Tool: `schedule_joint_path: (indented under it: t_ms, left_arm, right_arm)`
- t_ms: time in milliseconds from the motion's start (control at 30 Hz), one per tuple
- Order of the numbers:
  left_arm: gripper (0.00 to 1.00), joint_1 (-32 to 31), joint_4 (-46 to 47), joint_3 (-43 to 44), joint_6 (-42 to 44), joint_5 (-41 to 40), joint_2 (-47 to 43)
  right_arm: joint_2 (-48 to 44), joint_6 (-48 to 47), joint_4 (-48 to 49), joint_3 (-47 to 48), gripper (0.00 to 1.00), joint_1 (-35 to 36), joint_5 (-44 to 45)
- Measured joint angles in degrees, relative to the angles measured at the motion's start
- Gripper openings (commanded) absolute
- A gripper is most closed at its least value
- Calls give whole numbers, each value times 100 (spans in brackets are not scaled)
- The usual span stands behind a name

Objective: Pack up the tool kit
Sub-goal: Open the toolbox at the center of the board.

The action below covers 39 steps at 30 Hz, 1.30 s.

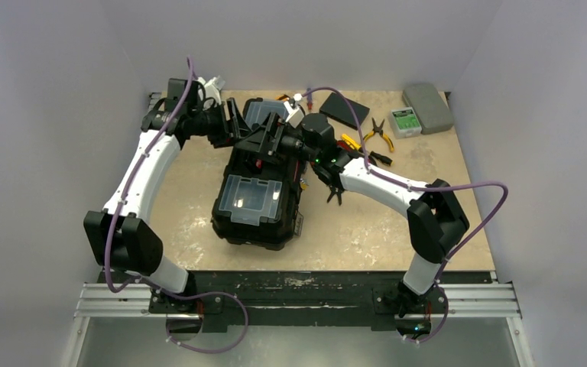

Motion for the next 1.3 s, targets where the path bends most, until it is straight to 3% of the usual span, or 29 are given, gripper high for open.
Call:
schedule_joint_path:
  t_ms: [100,233,300,500,667,767,1000,1167,1200,1300]
  left_arm:
    - [46,-63,-138,4,46,59,138]
    - [27,-153,-192,31,103,153,249]
    - [24,-205,-197,66,153,173,254]
    - [31,-280,-328,175,278,39,269]
    - [24,-426,-413,210,417,-44,275]
    - [27,-437,-498,267,439,-120,297]
    - [26,-514,-623,372,485,-352,317]
    - [18,-695,-793,498,629,-903,319]
    - [19,-728,-817,509,651,-1014,319]
    - [36,-791,-874,540,704,-1283,323]
  right_arm:
    - [0,-9,4,-2,83,-7,-35]
    - [0,-17,70,-42,84,-7,-68]
    - [2,-20,94,-66,85,-4,-79]
    - [-92,-133,-48,-81,89,-7,22]
    - [-820,-339,-461,-450,90,-92,369]
    - [-1373,-514,-758,-597,92,-223,599]
    - [-2822,-1095,-1738,-1152,93,-398,1801]
    - [-3364,-1421,-2809,-1309,94,-398,2968]
    - [-3403,-1467,-2997,-1360,94,-400,3195]
    - [-3456,-1561,-3311,-1613,94,-439,3580]
